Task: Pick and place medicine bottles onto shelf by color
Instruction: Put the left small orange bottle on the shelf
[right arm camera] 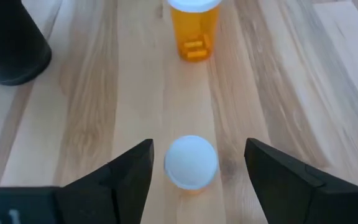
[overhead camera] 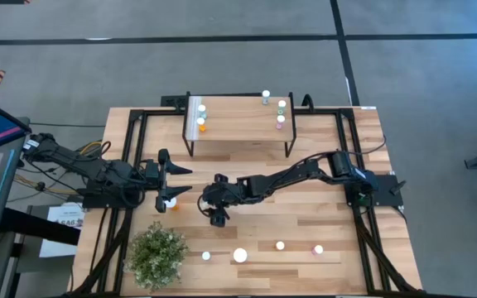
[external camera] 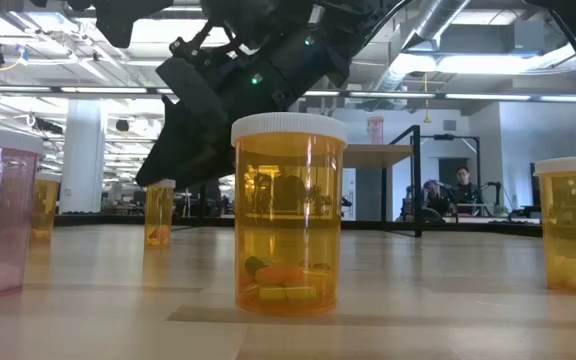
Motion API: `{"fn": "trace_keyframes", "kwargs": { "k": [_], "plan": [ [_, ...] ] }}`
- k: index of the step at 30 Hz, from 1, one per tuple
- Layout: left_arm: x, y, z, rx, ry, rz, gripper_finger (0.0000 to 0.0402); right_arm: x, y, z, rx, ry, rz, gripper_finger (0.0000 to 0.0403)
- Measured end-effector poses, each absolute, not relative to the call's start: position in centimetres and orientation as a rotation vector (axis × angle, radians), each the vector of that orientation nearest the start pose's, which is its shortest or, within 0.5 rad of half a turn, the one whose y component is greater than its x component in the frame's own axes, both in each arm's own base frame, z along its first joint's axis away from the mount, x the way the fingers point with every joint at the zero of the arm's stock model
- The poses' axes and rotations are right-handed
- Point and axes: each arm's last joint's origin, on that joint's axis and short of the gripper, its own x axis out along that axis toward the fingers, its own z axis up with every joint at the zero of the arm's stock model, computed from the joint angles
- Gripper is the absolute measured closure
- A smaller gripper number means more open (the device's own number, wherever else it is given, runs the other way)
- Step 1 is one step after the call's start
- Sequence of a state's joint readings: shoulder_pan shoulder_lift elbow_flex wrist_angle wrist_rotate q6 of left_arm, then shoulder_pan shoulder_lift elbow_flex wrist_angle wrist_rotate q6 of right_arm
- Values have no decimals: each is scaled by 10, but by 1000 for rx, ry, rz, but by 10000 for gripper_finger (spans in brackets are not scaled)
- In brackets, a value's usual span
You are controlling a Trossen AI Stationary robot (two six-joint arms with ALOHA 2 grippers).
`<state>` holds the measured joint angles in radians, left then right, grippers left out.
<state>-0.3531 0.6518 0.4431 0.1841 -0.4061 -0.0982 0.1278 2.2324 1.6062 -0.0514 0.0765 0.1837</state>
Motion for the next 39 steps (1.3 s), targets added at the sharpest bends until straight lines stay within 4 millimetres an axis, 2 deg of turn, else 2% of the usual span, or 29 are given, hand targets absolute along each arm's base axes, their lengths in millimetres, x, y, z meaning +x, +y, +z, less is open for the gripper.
{"fn": "trace_keyframes", "kwargs": {
  "k": [6, 16, 21, 28, 31, 35, 39],
  "plan": [
    [151, -43, 269, -89, 20, 54, 178, 487, 60, 156, 108, 676, -13, 168],
    [151, -43, 269, -89, 20, 54, 178, 488, 60, 157, 102, 673, -10, 277],
    [151, -43, 269, -92, 19, 54, 178, 484, 59, 164, 99, 686, -12, 293],
    [145, -42, 273, -119, -8, 51, 178, 471, 48, 198, 68, 710, -21, 267],
    [143, -41, 274, -128, -13, 49, 178, 464, 36, 223, 51, 682, -31, 269],
    [143, -41, 274, -128, -12, 49, 178, 448, 9, 262, 38, 634, -80, 275],
    [144, -41, 274, -126, -8, 49, 178, 428, -29, 303, 41, 552, -156, 273]
  ]
}}
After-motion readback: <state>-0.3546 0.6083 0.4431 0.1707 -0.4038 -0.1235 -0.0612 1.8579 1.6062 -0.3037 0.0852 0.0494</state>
